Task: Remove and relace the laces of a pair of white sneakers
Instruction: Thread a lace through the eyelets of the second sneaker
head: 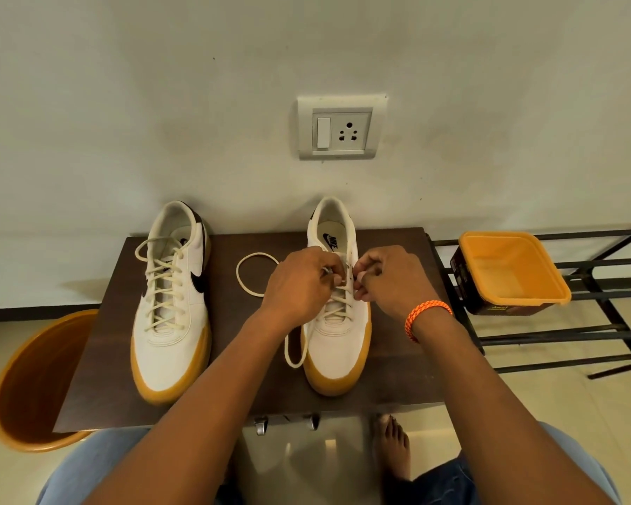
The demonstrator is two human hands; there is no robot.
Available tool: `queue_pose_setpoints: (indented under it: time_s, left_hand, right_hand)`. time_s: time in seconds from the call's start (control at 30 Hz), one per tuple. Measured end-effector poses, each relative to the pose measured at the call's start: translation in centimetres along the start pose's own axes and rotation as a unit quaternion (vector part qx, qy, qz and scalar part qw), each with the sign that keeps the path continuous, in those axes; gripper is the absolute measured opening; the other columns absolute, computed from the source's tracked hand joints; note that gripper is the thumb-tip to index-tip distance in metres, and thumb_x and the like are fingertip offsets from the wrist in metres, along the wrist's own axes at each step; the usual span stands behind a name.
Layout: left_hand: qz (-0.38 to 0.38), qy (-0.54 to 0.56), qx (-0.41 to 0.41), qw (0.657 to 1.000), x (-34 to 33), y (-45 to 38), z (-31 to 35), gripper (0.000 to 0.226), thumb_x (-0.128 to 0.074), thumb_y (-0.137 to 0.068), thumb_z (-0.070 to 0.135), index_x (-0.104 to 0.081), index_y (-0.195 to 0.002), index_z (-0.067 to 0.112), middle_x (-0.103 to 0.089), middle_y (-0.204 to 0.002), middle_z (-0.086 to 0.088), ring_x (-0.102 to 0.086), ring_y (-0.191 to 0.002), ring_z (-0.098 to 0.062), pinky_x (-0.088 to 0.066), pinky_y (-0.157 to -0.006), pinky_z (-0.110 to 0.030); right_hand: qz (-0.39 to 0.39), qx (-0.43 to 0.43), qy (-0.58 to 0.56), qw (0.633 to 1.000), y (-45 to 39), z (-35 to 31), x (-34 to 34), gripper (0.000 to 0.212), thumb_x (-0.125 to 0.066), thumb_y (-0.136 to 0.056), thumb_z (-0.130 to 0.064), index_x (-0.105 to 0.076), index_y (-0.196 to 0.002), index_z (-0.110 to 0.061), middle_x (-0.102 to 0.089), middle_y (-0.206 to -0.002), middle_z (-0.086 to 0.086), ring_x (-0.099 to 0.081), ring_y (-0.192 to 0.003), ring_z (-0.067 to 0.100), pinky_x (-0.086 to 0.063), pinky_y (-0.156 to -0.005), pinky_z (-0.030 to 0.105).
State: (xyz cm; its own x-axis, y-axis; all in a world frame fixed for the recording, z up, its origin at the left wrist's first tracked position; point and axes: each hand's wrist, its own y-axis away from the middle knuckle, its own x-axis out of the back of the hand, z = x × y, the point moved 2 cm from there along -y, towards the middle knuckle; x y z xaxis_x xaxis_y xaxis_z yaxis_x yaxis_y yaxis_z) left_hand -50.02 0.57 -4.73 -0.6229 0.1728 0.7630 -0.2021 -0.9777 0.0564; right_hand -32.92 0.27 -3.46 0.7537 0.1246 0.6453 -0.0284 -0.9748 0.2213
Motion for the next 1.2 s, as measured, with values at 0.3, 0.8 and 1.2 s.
queue_pose_setpoints:
  time_s: [0.3,0.8,1.2]
  left_hand:
    - [0.057,0.034,0.069,0.995,-1.3,0.0,0.0,0.010,-0.078,-0.094,0.023,-0.083,-0.098,0.031,-0.075,-0.104,0.006,-0.063,-0.084,-0.011,-0.048,-0.067,-0.024]
    - [-0.016,-0.014,0.059,0.998,-0.2,0.2,0.5,0.030,-0.080,-0.083,0.059,-0.075,-0.105,0.040,-0.064,-0.101,0.016,-0.066,-0.094,-0.011,-0.054,-0.073,-0.033]
    - [0.003,0.013,0.046,0.999,-0.2,0.2,0.6,0.022,-0.081,-0.083,0.051,-0.079,-0.100,0.036,-0.056,-0.088,0.017,-0.060,-0.086,-0.011,-0.045,-0.067,-0.029]
  right_hand:
    - [0.001,-0.005,0.003,1.000,-0.1,-0.1,-0.3,0.018,-0.072,-0.089,0.001,-0.075,-0.086,-0.016,-0.077,-0.075,0.004,-0.077,-0.073,0.017,-0.065,-0.082,0.043]
    - [0.137,0.046,0.058,0.988,0.6,-0.9,0.5,0.020,-0.063,-0.096,-0.008,-0.067,-0.082,-0.021,-0.070,-0.080,-0.004,-0.069,-0.075,0.015,-0.061,-0.076,0.037]
    - [0.004,-0.016,-0.088,0.996,0.4,0.2,-0.4,0.008,-0.081,-0.088,-0.013,-0.074,-0.087,-0.013,-0.076,-0.072,0.004,-0.076,-0.068,0.015,-0.066,-0.075,0.041]
